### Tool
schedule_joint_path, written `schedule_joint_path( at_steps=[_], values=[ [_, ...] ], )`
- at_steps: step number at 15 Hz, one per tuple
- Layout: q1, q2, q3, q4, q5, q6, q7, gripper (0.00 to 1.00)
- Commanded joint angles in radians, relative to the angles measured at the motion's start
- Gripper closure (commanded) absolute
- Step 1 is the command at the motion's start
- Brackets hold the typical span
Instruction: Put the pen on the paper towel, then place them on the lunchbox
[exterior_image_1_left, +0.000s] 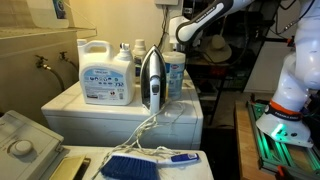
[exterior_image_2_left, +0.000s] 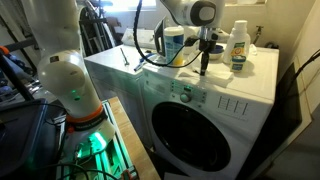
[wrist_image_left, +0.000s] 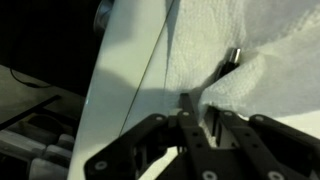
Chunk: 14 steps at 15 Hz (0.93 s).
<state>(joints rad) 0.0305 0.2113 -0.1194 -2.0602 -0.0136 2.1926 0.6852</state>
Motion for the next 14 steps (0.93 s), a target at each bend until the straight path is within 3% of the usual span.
schedule_joint_path(
  at_steps=[1, 7, 14],
  values=[
    [-0.015, -0.054, 0.003, -0.063, -0.014, 0.037, -0.005, 0.47],
    [-0.040, -0.121, 0.004, -0.098, 0.020, 0.059, -0.032, 0.02],
    [-0.072, -0.092, 0.009, -0.143, 0.125, 0.114, -0.134, 0.00]
  ],
)
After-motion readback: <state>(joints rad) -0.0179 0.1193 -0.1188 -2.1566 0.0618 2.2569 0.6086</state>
